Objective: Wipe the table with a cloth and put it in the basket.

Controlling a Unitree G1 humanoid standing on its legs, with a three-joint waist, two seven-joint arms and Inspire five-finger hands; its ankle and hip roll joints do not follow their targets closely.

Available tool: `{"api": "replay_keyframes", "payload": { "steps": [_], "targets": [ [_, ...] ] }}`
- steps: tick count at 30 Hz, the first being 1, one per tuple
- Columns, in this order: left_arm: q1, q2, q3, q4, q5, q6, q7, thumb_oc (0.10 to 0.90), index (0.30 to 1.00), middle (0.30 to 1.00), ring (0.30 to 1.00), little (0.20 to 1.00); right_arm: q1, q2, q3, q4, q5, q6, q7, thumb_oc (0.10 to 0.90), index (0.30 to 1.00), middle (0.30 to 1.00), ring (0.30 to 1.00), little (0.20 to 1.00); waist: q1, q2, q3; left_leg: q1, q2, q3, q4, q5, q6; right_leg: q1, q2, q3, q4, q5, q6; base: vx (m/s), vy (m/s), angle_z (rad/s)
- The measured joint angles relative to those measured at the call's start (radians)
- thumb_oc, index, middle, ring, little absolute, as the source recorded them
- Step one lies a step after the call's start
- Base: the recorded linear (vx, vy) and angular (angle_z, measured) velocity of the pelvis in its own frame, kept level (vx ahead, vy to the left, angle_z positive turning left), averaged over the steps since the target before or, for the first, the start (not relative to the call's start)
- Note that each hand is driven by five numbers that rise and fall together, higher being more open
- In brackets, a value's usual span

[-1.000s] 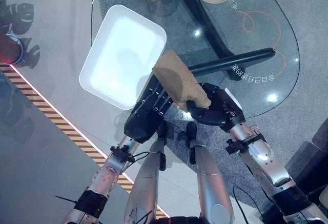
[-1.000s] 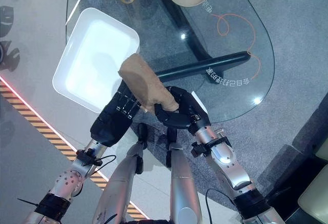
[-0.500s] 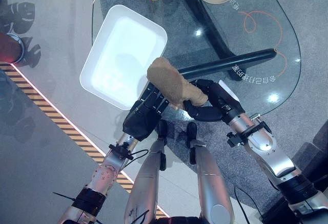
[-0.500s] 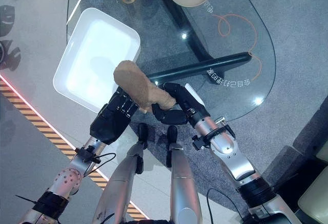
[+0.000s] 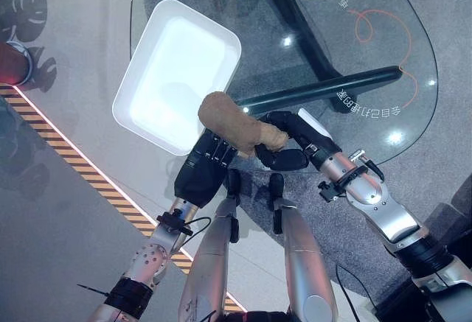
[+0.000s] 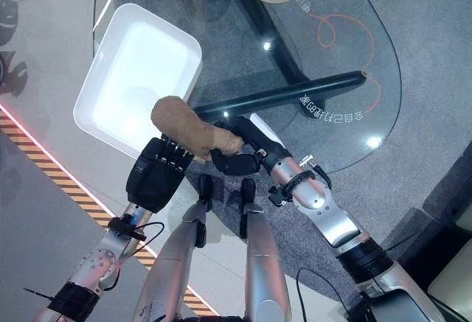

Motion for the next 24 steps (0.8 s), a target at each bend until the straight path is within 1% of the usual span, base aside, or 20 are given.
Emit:
{"api": "replay_keyframes", "payload": {
  "steps": [4,9,13,18,24],
  "targets": [
    [-0.001,-0.004,-0.008,0.000,-0.028,-0.012,0.000,0.800,0.900,0.900,0.900,0.900,-0.027,0.000,0.011,-0.001,-0.028,0.012,0.000,0.100,0.300,0.300,0.300,0.200,-0.001,0.000,0.000,-0.001,-0.001,0.000,0.000,0.000,0.000,-0.001,-0.001,0.000,0.002,0.000,0.000,0.00,0.000,0.00],
    [-0.008,-0.020,-0.013,0.000,-0.034,-0.042,0.000,0.800,0.900,0.900,0.900,0.900,-0.066,0.001,0.023,-0.004,-0.105,0.024,0.000,0.100,0.300,0.300,0.300,0.200,-0.001,0.000,0.000,-0.002,-0.001,0.000,0.001,0.000,0.000,-0.002,-0.001,0.001,0.002,0.000,0.000,0.00,0.000,0.00],
    [-0.021,-0.039,-0.018,0.000,-0.037,-0.082,0.003,0.800,0.900,0.900,0.900,0.900,-0.108,0.000,0.032,-0.023,-0.174,0.055,0.004,0.100,0.300,0.300,0.300,0.200,-0.002,0.000,0.000,-0.002,-0.002,0.000,0.001,0.000,0.000,-0.001,-0.001,0.000,0.002,0.000,0.000,0.00,0.000,0.00],
    [-0.038,-0.044,-0.022,0.000,-0.038,-0.122,0.007,0.800,0.900,0.900,0.900,0.900,-0.170,-0.004,0.046,-0.025,-0.216,0.090,0.041,0.100,0.300,0.300,0.300,0.200,-0.001,0.000,0.000,0.000,-0.001,-0.002,0.002,0.001,-0.001,0.000,-0.001,0.000,0.003,0.000,0.000,0.00,0.000,0.00],
    [-0.040,-0.049,-0.022,0.001,-0.024,-0.142,0.017,0.800,0.900,0.900,0.900,0.900,-0.210,-0.008,0.048,-0.026,-0.233,0.116,0.107,0.100,0.300,0.300,0.300,0.200,0.000,0.000,0.000,0.002,-0.001,-0.005,0.003,0.004,-0.001,0.004,0.000,0.000,0.005,0.001,0.000,0.00,0.000,0.00]
  ]
}}
